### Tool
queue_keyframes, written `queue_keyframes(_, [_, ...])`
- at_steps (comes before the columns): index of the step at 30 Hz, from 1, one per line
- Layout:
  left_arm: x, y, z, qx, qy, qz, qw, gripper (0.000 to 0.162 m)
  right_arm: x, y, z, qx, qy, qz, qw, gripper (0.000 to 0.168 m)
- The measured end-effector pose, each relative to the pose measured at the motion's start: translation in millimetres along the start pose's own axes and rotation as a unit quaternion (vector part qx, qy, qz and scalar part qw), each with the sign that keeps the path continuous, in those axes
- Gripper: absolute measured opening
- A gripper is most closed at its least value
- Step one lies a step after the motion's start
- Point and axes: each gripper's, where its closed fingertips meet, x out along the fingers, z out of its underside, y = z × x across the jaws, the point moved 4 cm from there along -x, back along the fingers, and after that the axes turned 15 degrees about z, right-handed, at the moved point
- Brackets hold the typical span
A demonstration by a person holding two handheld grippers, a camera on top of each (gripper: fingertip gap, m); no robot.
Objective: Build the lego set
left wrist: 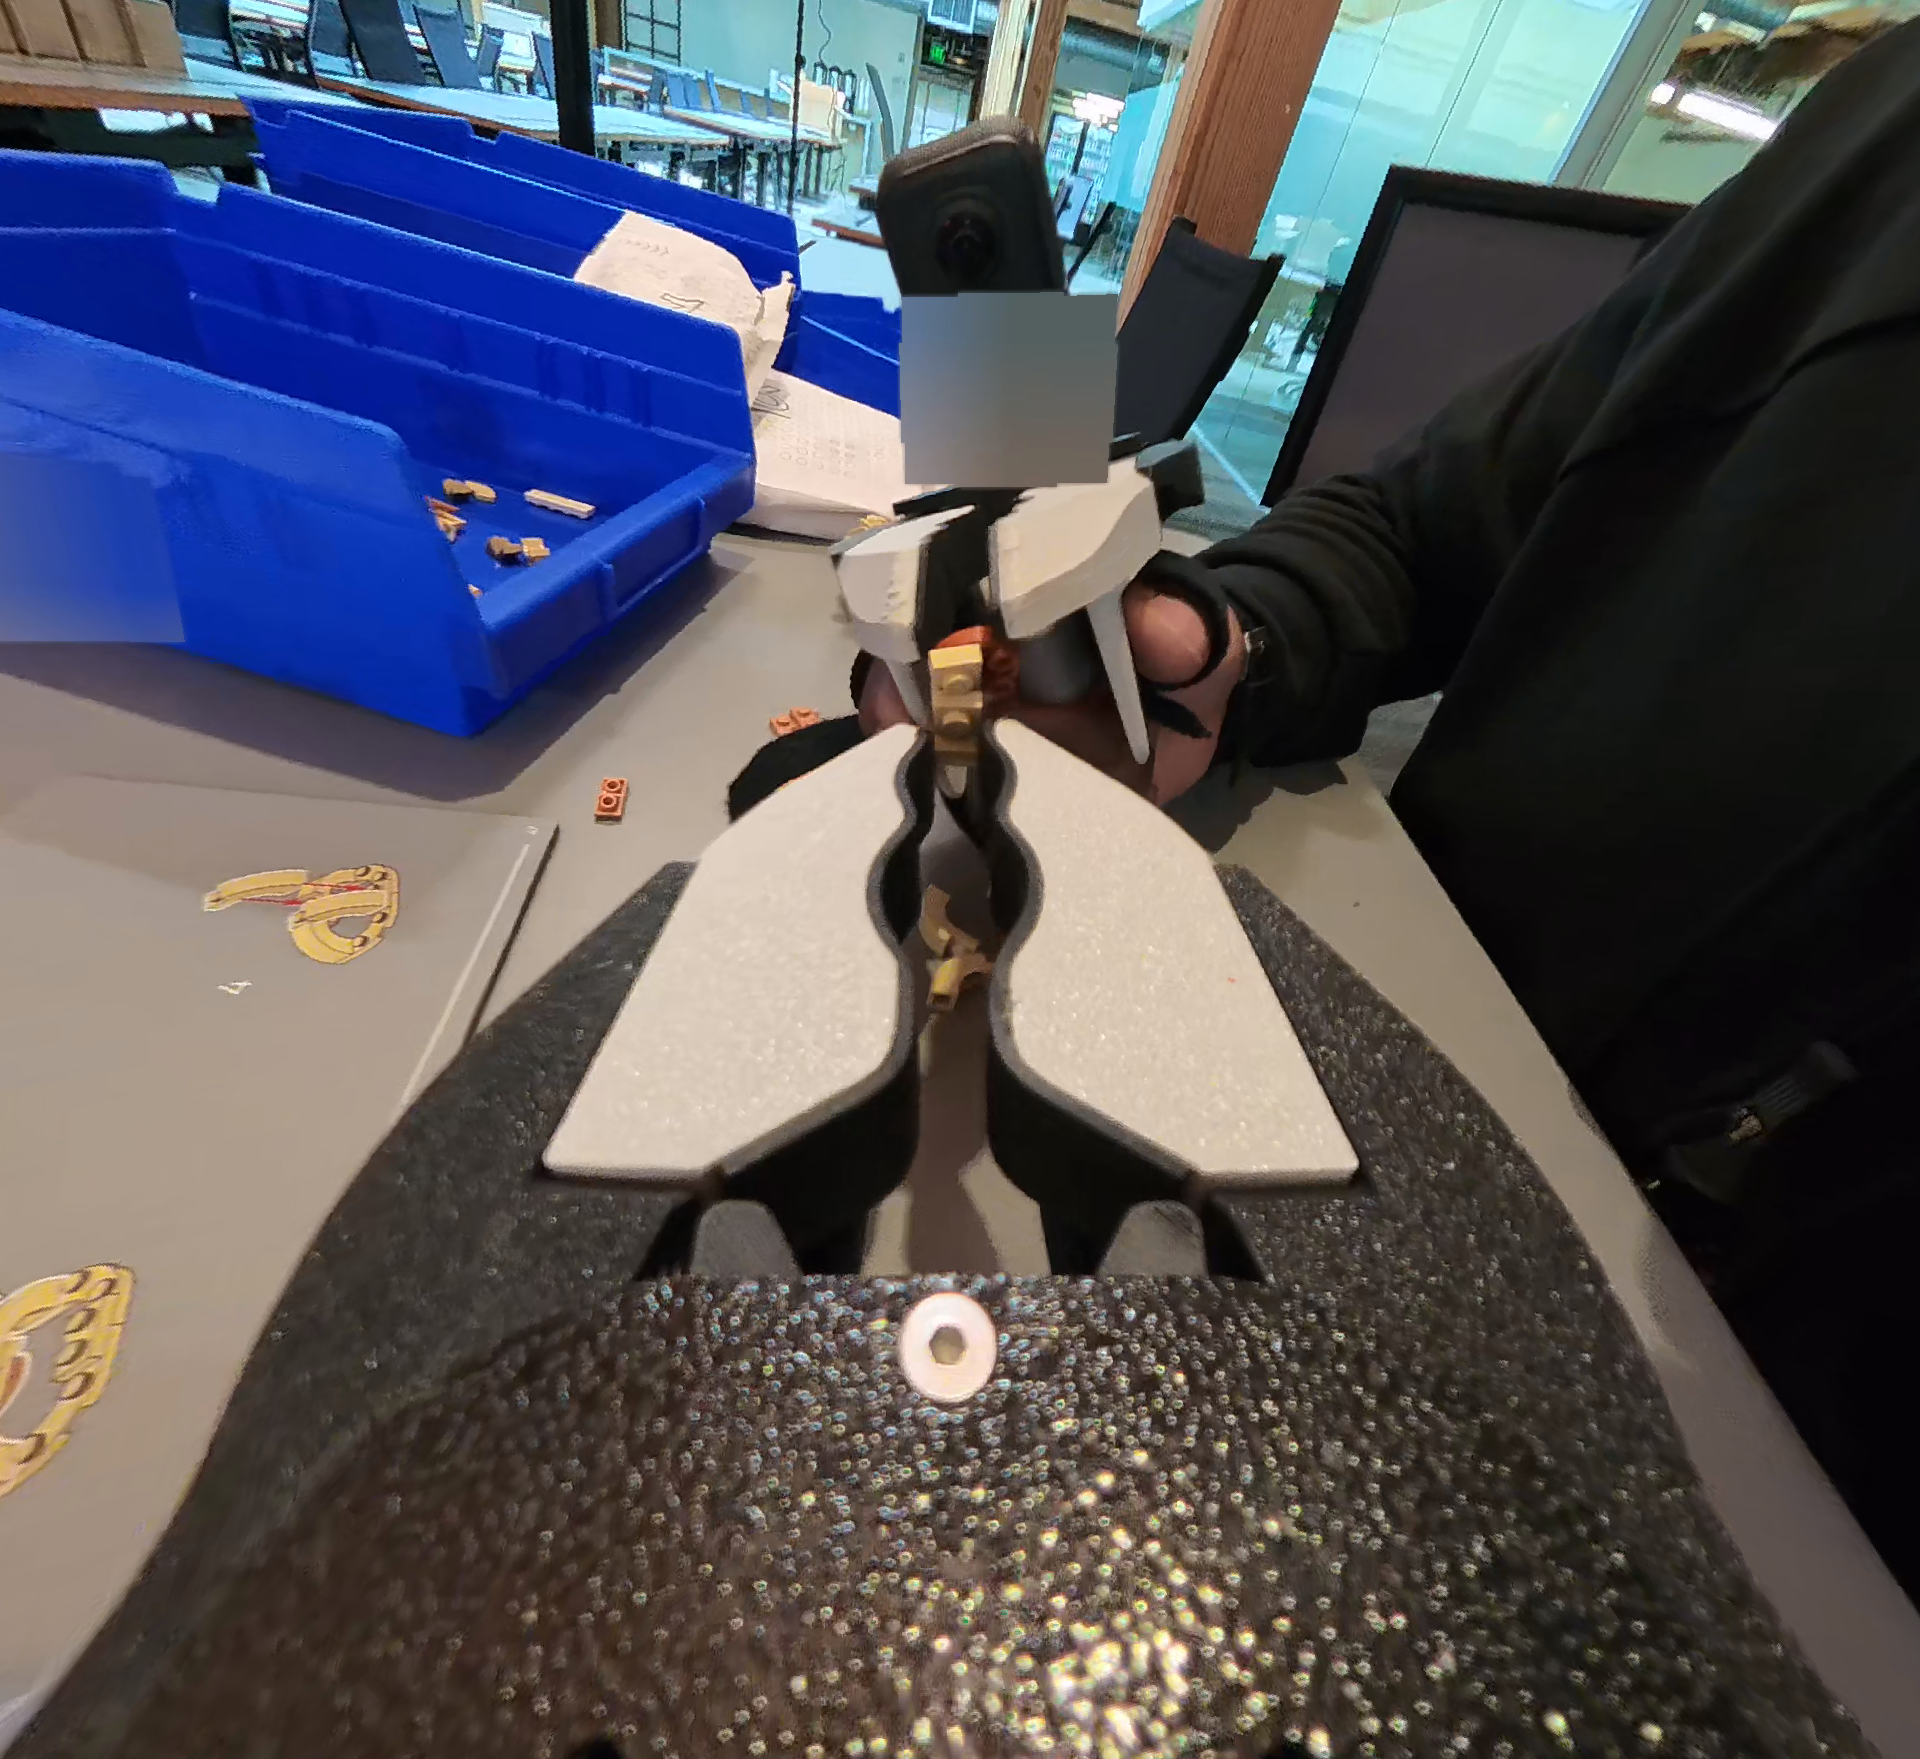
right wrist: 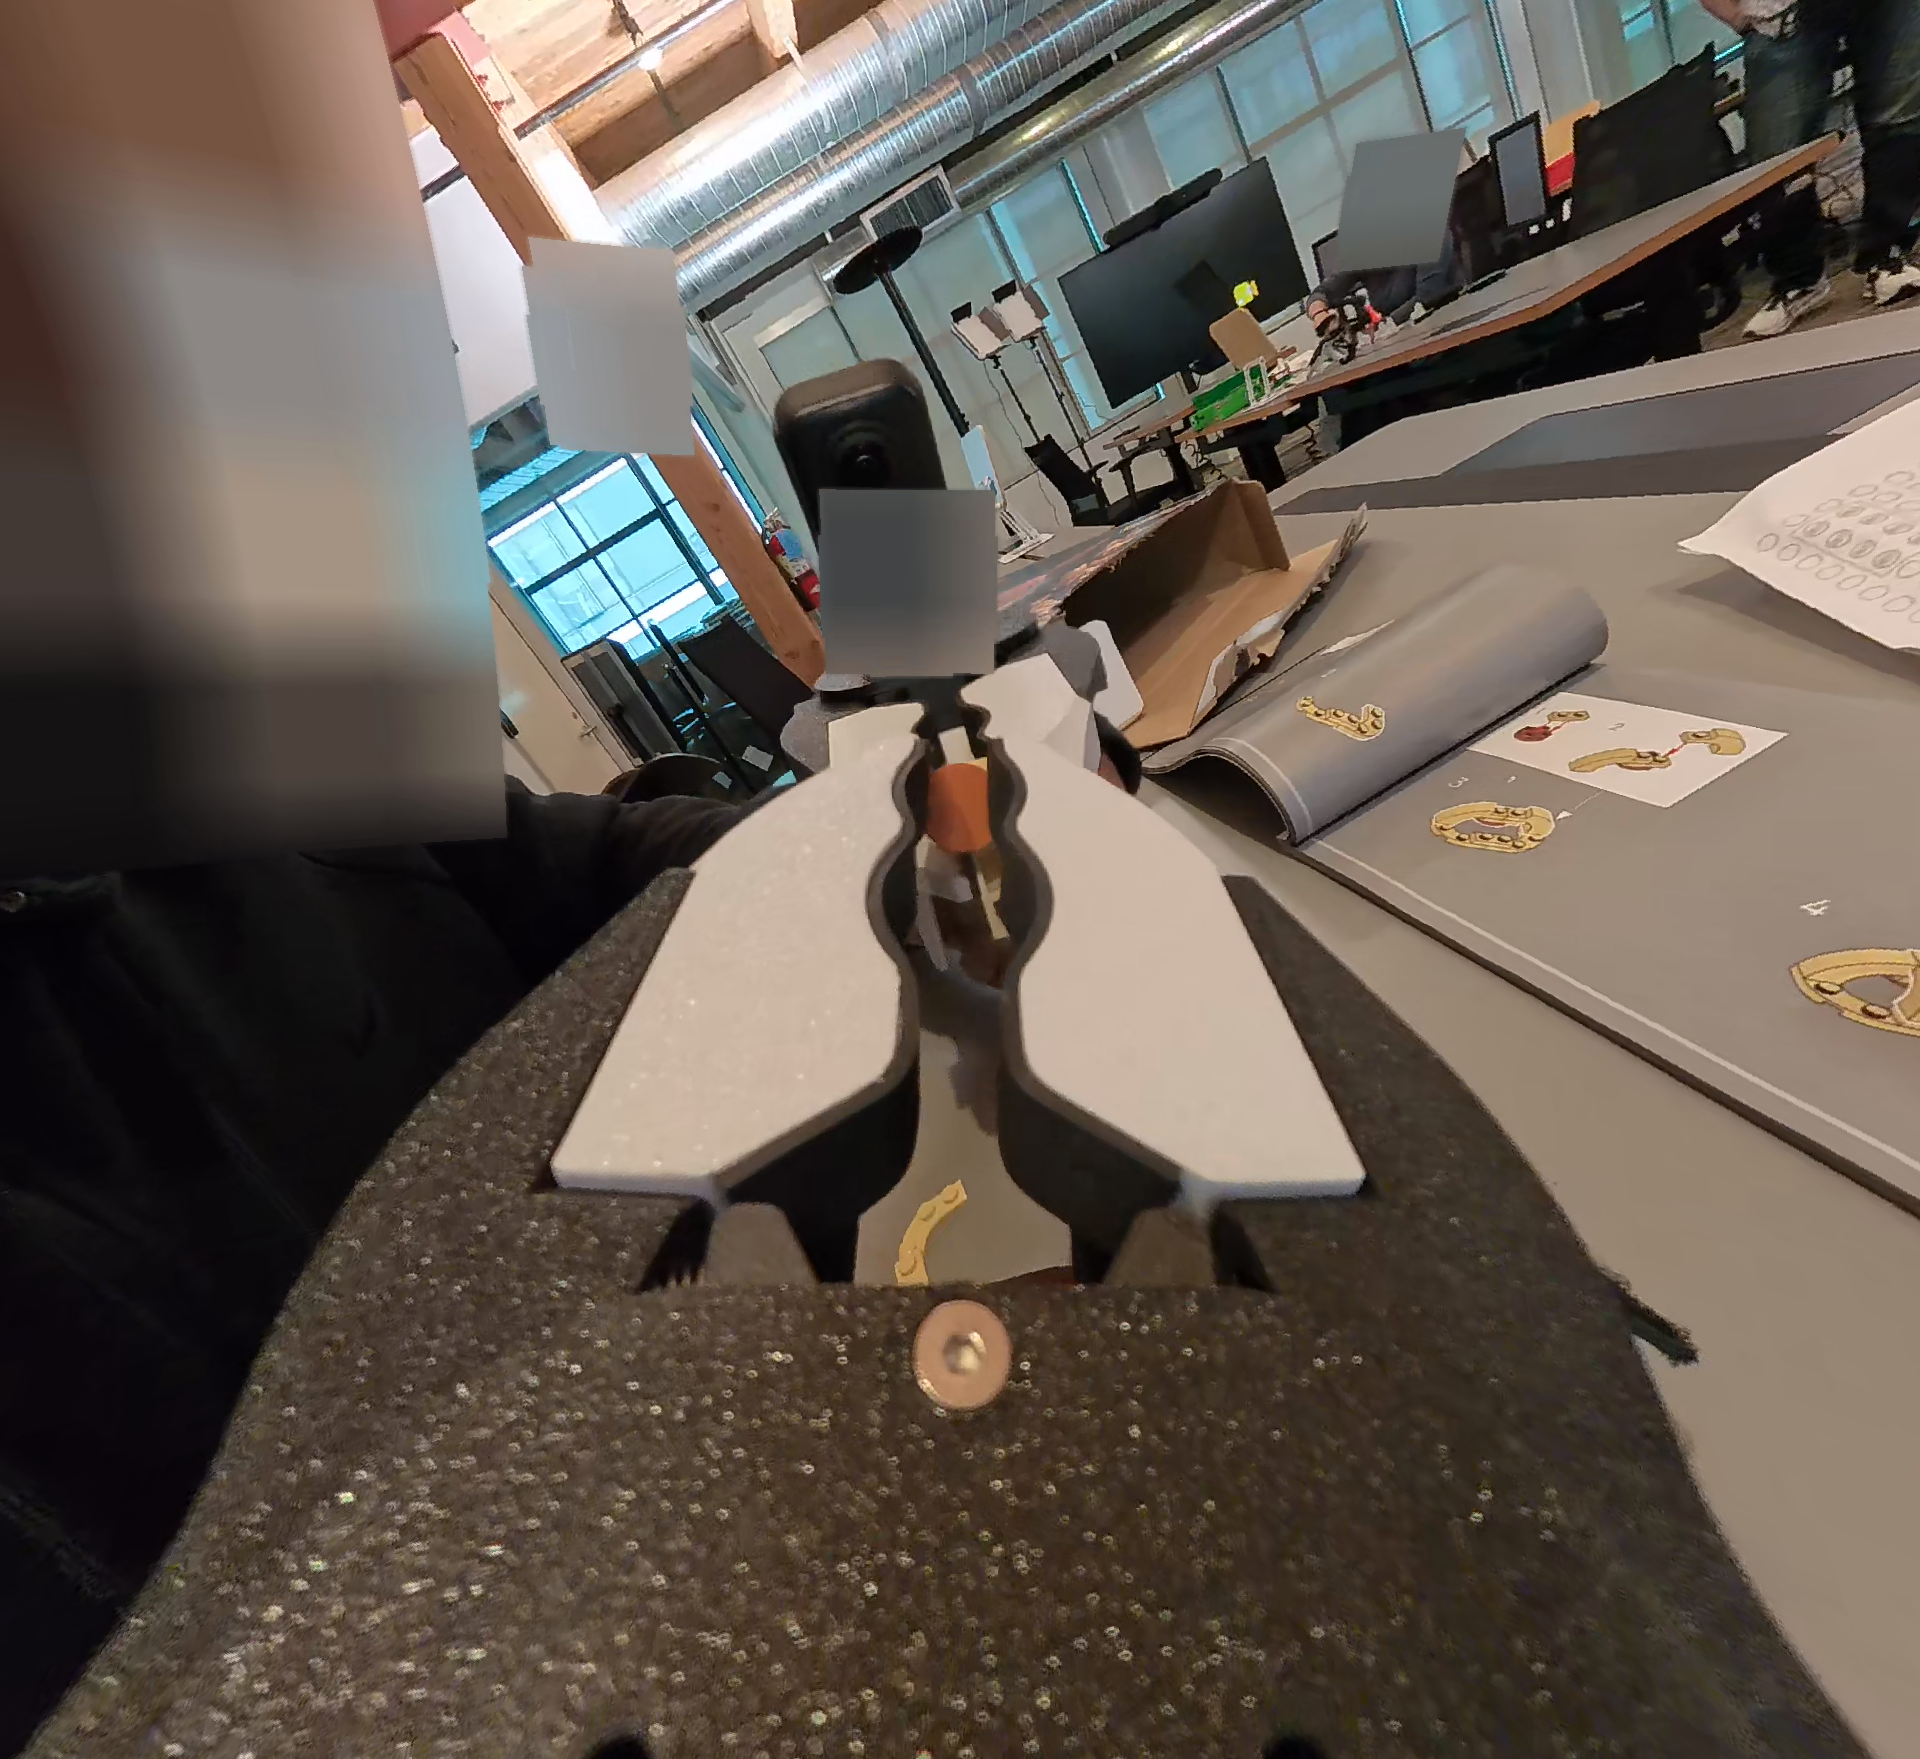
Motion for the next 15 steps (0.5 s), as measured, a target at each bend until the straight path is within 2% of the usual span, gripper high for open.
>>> queue_keyframes(6, [1.5, -2.2, -0.2, -0.050, 0.055, 0.017, 0.997, 0.007, 0.9, 1.3, -2.5, 0.042, 0.008, 0.007, 0.999, 0.009])
queue_keyframes(15, [2.4, -2.3, -2.3, -0.068, 0.078, 0.012, 0.995, 0.007, 0.7, 1.1, -4.1, 0.071, 0.022, 0.012, 0.997, 0.010])
